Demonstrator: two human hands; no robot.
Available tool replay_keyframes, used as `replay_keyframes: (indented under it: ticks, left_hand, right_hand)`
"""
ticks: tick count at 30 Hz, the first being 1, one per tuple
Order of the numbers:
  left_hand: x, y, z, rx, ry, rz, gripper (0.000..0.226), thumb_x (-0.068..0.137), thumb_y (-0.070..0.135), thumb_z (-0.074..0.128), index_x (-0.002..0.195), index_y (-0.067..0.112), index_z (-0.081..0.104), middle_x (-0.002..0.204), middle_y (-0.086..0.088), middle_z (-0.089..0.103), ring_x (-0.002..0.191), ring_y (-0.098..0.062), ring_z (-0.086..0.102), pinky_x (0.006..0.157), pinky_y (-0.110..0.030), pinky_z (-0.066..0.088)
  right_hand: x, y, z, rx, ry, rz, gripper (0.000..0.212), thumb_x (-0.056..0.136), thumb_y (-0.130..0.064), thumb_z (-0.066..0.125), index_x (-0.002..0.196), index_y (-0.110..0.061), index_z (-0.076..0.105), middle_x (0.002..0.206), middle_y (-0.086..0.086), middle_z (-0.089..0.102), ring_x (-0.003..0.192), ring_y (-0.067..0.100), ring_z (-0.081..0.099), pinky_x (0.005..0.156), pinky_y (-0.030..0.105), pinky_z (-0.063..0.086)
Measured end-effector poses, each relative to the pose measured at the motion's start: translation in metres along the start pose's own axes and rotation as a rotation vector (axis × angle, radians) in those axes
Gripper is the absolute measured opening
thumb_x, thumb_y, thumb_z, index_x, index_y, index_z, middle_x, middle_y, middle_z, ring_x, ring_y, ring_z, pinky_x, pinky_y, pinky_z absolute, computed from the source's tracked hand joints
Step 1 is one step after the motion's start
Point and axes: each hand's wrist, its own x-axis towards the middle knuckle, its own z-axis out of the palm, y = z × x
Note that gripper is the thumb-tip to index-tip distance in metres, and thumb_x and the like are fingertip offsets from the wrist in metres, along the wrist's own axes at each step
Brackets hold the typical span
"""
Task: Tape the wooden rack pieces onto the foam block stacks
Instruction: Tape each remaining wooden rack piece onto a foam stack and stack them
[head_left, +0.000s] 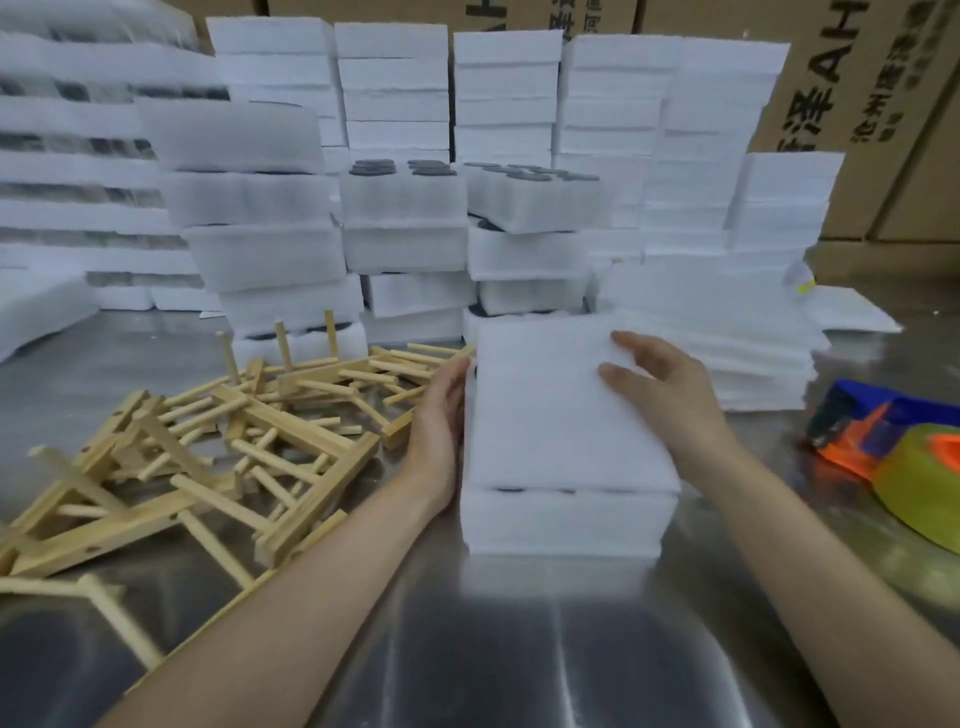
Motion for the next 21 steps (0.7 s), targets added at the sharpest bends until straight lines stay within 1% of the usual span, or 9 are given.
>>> replay_keyframes:
  ticks: [2, 4, 6, 10, 12, 14, 16, 19, 21]
  left_hand:
    - [-0.001, 0.001, 0.000, 0.020, -0.090, 0.015, 0.039, 0.082, 0.031, 0.054, 0.111, 0.007, 0.063, 0.107, -0.011, 0.068, 0.103, -0.025, 0.063, 0.083, -0.032, 0.052]
    - [0.001, -0.001, -0.001, 0.123, -0.139, 0.070, 0.045, 0.079, 0.016, 0.056, 0.122, 0.004, 0.056, 0.114, -0.014, 0.065, 0.106, -0.027, 0.062, 0.082, -0.032, 0.051]
    - [-0.001, 0.000, 0.000, 0.175, -0.131, 0.093, 0.061, 0.065, 0.008, 0.052, 0.127, 0.008, 0.050, 0.110, -0.008, 0.064, 0.098, -0.022, 0.064, 0.075, -0.029, 0.051]
    - [-0.001, -0.002, -0.005, 0.181, -0.134, 0.095, 0.048, 0.059, 0.008, 0.046, 0.106, 0.018, 0.052, 0.102, -0.002, 0.060, 0.096, -0.023, 0.057, 0.076, -0.031, 0.046]
    - [-0.003, 0.001, -0.008, 0.175, -0.161, 0.069, 0.056, 0.060, 0.008, 0.046, 0.114, 0.023, 0.054, 0.105, 0.001, 0.063, 0.098, -0.021, 0.060, 0.079, -0.031, 0.048]
    - [-0.002, 0.003, -0.012, 0.132, -0.145, 0.034, 0.072, 0.061, 0.007, 0.047, 0.132, 0.017, 0.048, 0.117, -0.006, 0.061, 0.105, -0.026, 0.059, 0.084, -0.034, 0.047]
    - [-0.002, 0.005, -0.013, 0.124, -0.119, 0.011, 0.077, 0.063, 0.006, 0.048, 0.140, 0.013, 0.042, 0.123, -0.010, 0.058, 0.110, -0.030, 0.058, 0.087, -0.037, 0.046]
    - [-0.001, 0.005, -0.014, 0.158, -0.111, 0.011, 0.063, 0.079, 0.000, 0.044, 0.142, 0.009, 0.040, 0.118, -0.008, 0.060, 0.102, -0.026, 0.061, 0.081, -0.034, 0.049]
    - [0.000, 0.005, -0.014, 0.165, -0.117, 0.006, 0.057, 0.088, -0.006, 0.033, 0.142, 0.010, 0.040, 0.116, -0.006, 0.062, 0.098, -0.023, 0.064, 0.078, -0.031, 0.051]
  right_hand:
    - [0.000, 0.004, 0.004, -0.165, 0.021, -0.021, 0.024, 0.085, -0.022, 0.073, 0.108, -0.027, 0.068, 0.112, -0.007, 0.062, 0.082, -0.009, 0.060, 0.059, 0.001, 0.041]
    - [0.002, 0.005, 0.005, -0.357, 0.032, -0.070, 0.020, 0.084, -0.028, 0.073, 0.103, -0.029, 0.071, 0.106, -0.012, 0.064, 0.088, 0.005, 0.058, 0.063, 0.002, 0.037]
    - [0.000, 0.002, 0.005, -0.434, -0.009, -0.054, 0.019, 0.084, -0.030, 0.071, 0.103, -0.029, 0.072, 0.101, -0.013, 0.064, 0.091, 0.010, 0.057, 0.063, 0.003, 0.035]
    - [-0.002, -0.001, 0.007, -0.493, -0.070, -0.006, 0.026, 0.089, -0.027, 0.066, 0.115, -0.024, 0.069, 0.122, -0.003, 0.062, 0.107, 0.013, 0.057, 0.077, 0.018, 0.037]
    - [-0.005, -0.001, 0.014, -0.506, -0.058, -0.016, 0.029, 0.091, -0.023, 0.063, 0.120, -0.018, 0.067, 0.128, 0.001, 0.060, 0.106, 0.012, 0.056, 0.076, 0.012, 0.033]
    - [-0.010, -0.001, 0.021, -0.510, -0.050, -0.039, 0.030, 0.092, -0.021, 0.061, 0.121, -0.015, 0.065, 0.127, 0.004, 0.060, 0.095, 0.009, 0.051, 0.070, 0.008, 0.030]
    - [-0.012, -0.002, 0.023, -0.500, -0.054, -0.051, 0.030, 0.092, -0.021, 0.061, 0.121, -0.015, 0.066, 0.126, 0.005, 0.060, 0.093, 0.010, 0.051, 0.069, 0.009, 0.030]
    - [-0.011, -0.002, 0.018, -0.455, -0.089, -0.010, 0.028, 0.092, -0.024, 0.061, 0.120, -0.018, 0.065, 0.129, 0.004, 0.056, 0.109, 0.017, 0.054, 0.079, 0.016, 0.034]
    - [-0.011, -0.001, 0.016, -0.467, -0.129, -0.005, 0.028, 0.094, -0.024, 0.058, 0.122, -0.019, 0.061, 0.132, 0.004, 0.050, 0.108, 0.017, 0.052, 0.078, 0.017, 0.033]
